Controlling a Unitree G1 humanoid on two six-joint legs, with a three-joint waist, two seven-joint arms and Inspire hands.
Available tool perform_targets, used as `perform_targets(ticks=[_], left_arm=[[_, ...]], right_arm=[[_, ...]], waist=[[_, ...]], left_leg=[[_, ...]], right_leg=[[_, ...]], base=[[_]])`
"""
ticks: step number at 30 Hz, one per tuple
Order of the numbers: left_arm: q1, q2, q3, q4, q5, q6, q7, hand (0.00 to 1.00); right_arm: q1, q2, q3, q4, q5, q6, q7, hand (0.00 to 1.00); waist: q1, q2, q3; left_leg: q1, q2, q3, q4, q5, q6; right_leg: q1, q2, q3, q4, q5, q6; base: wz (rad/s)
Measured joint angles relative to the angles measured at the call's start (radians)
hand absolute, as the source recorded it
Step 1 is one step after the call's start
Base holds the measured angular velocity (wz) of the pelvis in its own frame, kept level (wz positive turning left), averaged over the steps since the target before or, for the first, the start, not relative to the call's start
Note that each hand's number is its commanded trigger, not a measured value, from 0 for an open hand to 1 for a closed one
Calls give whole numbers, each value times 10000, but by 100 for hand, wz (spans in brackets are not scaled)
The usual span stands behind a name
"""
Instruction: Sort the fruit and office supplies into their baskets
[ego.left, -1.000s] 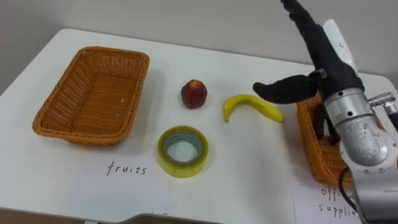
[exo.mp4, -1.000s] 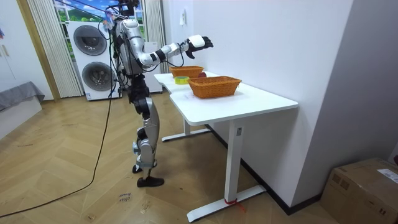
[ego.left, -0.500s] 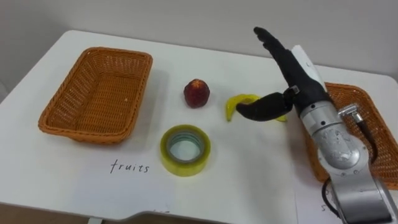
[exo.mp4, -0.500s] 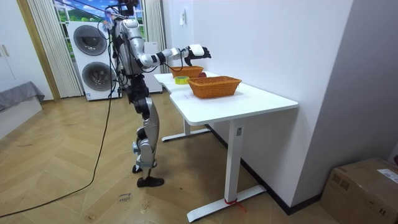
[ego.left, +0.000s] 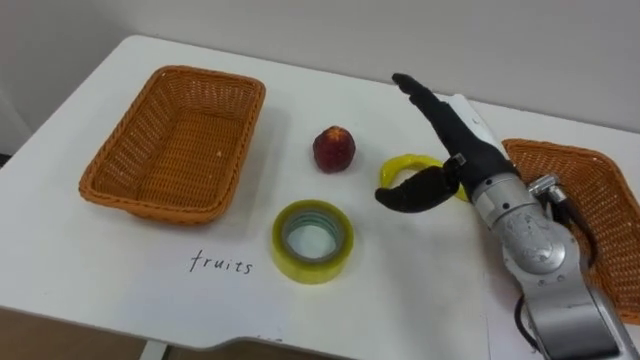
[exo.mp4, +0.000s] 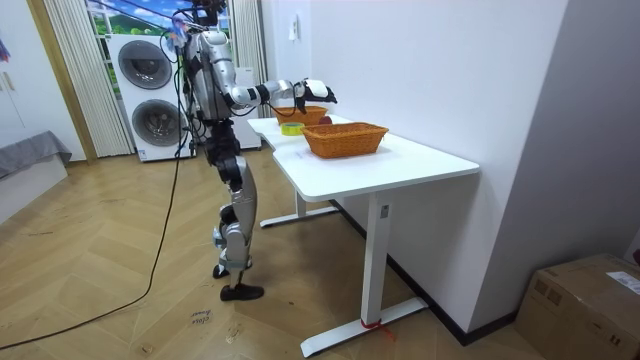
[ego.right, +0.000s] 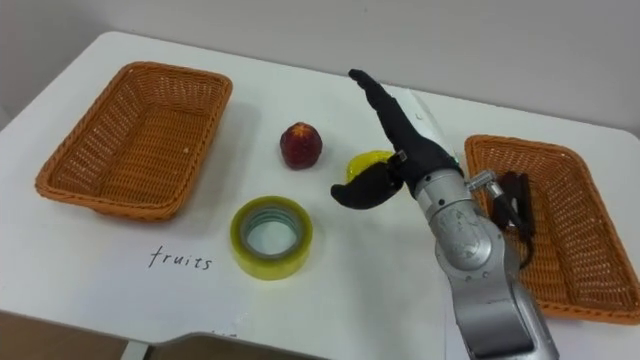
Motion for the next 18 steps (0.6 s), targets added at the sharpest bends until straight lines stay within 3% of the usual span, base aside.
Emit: perform_targets(ticks=[6,18], left_arm=[[-29,-96,-1,0,0,0,-77,0],[-7,-82,-126,9,3,-1,106,0]], right_arm=[[0,57,0,270,1,0,7,0],[5,91,286,484,153,23,-50,0]], waist=[[7,237,-13],[164,182,-63]], left_leg=[[29,1,44,-1,6,1],[63,20,352,-1,12,0]], right_leg=[[6,-11,33,0,-6,16],[-128,15,288,81,-4,20]], base=[[-1],[-7]])
